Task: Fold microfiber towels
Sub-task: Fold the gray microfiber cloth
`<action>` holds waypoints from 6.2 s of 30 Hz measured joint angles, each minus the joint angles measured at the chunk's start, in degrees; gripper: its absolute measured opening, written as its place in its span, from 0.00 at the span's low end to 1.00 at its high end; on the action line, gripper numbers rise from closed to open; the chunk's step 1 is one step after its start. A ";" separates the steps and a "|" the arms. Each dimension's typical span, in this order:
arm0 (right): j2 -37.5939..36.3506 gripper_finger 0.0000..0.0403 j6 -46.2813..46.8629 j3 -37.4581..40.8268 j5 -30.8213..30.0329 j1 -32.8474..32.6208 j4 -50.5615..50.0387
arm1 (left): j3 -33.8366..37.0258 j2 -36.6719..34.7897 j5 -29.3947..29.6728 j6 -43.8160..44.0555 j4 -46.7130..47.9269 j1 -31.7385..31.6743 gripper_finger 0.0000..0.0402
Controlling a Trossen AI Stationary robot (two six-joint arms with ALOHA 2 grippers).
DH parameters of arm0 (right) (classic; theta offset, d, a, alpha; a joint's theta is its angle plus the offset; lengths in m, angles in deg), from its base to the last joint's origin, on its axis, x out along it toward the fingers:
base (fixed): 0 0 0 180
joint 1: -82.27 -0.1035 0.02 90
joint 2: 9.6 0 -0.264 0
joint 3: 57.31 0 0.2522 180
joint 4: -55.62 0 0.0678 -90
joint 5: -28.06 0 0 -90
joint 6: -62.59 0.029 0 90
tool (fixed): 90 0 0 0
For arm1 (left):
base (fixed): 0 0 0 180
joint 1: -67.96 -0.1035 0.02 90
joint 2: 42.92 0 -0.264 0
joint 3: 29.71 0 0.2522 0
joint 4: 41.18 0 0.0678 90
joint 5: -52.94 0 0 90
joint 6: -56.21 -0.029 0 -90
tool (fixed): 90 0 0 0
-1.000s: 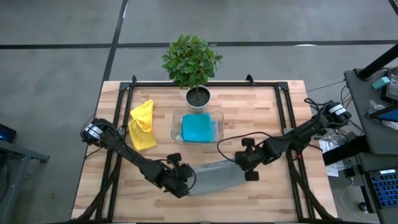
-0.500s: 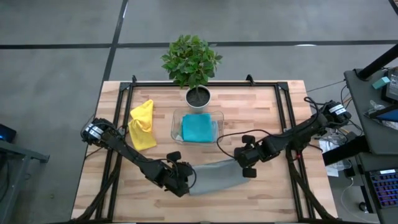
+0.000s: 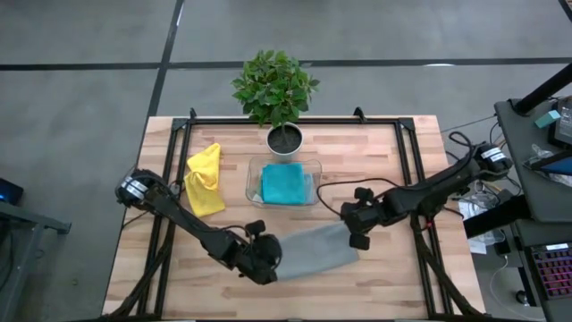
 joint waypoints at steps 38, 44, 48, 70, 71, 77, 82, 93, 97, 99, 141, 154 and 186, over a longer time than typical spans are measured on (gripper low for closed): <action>2.77 0.02 6.48 16.30 6.80 -6.93 28.82 | 0.07 3.18 -18.26 -1.65 -7.62 0.31 0.28; 1.52 0.02 6.50 16.27 5.94 -6.93 29.59 | 0.17 0.70 -4.51 -5.76 -3.27 -0.14 0.28; 2.02 0.02 6.50 16.27 4.78 -6.93 29.94 | 0.26 1.36 4.28 -4.49 -0.21 -0.86 0.28; 1.96 0.02 6.41 17.48 4.79 -6.93 30.65 | 0.39 6.27 2.01 8.07 9.82 -1.58 0.28; 1.96 0.02 6.39 17.75 4.78 -6.93 30.63 | 0.39 5.97 2.03 8.11 9.80 -1.58 0.28; 1.96 0.02 6.48 19.82 4.74 -6.93 30.70 | 0.39 3.70 1.67 8.07 10.53 -1.58 0.28; 1.78 0.02 6.50 21.68 4.57 -6.93 31.99 | 0.37 3.16 4.60 8.09 12.36 -1.58 0.28; 1.80 0.02 6.50 21.91 4.55 -6.93 32.09 | 0.83 3.21 8.95 8.11 12.70 -1.95 0.28; 1.85 0.02 6.46 21.96 4.55 -6.93 32.37 | 1.90 3.25 8.41 8.18 12.36 -1.93 0.28; 1.85 0.02 6.46 21.97 4.57 -6.93 32.40 | 3.40 3.25 8.04 8.18 9.99 -1.95 0.28; -4.32 0.11 19.80 20.32 6.95 -6.93 31.63 | 4.93 0.61 3.83 1.84 -8.88 -0.96 0.28; -6.71 0.48 37.19 21.31 7.69 -7.99 26.33 | 5.03 2.20 1.66 1.97 -9.82 -0.15 0.28; 3.77 0.29 36.63 22.22 -0.64 -9.77 44.07 | 5.09 2.24 1.84 1.69 -9.78 -0.20 0.28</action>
